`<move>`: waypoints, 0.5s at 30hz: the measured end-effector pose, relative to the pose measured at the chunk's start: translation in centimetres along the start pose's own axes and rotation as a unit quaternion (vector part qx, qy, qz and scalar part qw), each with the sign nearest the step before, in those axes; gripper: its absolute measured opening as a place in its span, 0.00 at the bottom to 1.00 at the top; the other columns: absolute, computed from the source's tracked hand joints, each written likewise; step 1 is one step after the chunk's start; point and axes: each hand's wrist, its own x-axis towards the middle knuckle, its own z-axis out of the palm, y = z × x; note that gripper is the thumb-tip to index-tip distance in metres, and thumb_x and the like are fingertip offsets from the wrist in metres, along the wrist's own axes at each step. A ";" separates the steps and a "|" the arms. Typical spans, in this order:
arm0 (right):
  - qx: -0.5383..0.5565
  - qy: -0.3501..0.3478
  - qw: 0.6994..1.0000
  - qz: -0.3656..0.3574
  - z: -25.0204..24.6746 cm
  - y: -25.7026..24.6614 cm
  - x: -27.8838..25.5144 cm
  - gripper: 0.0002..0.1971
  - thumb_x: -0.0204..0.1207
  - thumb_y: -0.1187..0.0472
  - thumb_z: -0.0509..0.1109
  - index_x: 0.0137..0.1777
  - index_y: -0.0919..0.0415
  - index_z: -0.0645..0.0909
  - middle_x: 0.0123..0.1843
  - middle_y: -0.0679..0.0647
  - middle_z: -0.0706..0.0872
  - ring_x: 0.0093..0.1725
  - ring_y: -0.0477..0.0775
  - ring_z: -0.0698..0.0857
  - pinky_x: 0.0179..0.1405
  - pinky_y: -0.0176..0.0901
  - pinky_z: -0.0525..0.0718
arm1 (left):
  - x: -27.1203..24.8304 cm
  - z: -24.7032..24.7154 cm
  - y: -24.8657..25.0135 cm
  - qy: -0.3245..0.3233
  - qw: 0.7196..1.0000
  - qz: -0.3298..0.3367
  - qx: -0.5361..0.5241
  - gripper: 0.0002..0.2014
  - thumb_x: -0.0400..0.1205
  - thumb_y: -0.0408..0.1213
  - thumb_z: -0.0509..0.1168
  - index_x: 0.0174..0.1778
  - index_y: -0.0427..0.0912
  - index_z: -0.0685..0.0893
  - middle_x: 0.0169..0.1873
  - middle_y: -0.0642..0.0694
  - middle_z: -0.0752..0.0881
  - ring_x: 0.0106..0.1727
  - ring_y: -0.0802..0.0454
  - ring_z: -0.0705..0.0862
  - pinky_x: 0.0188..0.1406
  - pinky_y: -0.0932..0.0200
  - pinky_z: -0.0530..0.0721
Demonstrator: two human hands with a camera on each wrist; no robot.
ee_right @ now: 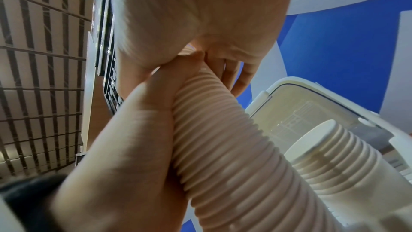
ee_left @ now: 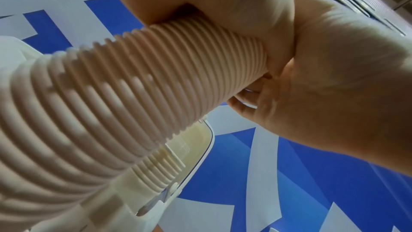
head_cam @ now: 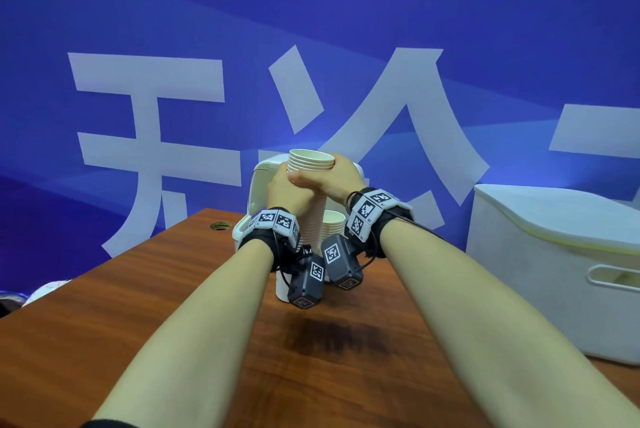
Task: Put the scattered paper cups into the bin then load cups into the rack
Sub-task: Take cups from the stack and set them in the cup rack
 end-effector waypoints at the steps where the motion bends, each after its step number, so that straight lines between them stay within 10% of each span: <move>1: -0.002 0.000 1.000 0.001 0.2 0.0 0.0 0.14 0.55 0.49 0.85 0.40 0.49 0.87 0.45 0.45 0.92 0.51 0.44 0.89 0.60 0.47 0.86 | -0.1 0.0 0.0 -0.006 1.000 0.003 -0.007 0.09 0.67 0.42 0.61 0.25 0.47 0.67 0.21 0.53 0.73 0.27 0.51 0.73 0.28 0.64 0.69; 10: 0.029 -0.007 1.000 -0.003 1.5 -0.6 0.4 0.12 0.58 0.55 0.86 0.38 0.51 0.85 0.45 0.48 0.92 0.50 0.47 0.89 0.60 0.47 0.86 | -0.8 -1.4 0.2 0.019 0.999 -0.036 0.002 0.03 0.78 0.32 0.61 0.41 0.44 0.75 0.37 0.51 0.74 0.44 0.46 0.77 0.46 0.57 0.73; 15: 0.070 0.042 0.997 -0.008 1.5 -1.8 1.5 0.17 0.56 0.50 0.87 0.40 0.52 0.85 0.46 0.48 0.91 0.51 0.50 0.90 0.58 0.51 0.87 | -1.2 -1.7 0.1 0.029 0.990 -0.078 -0.115 0.12 0.74 0.40 0.72 0.32 0.51 0.73 0.34 0.50 0.82 0.42 0.44 0.83 0.43 0.51 0.80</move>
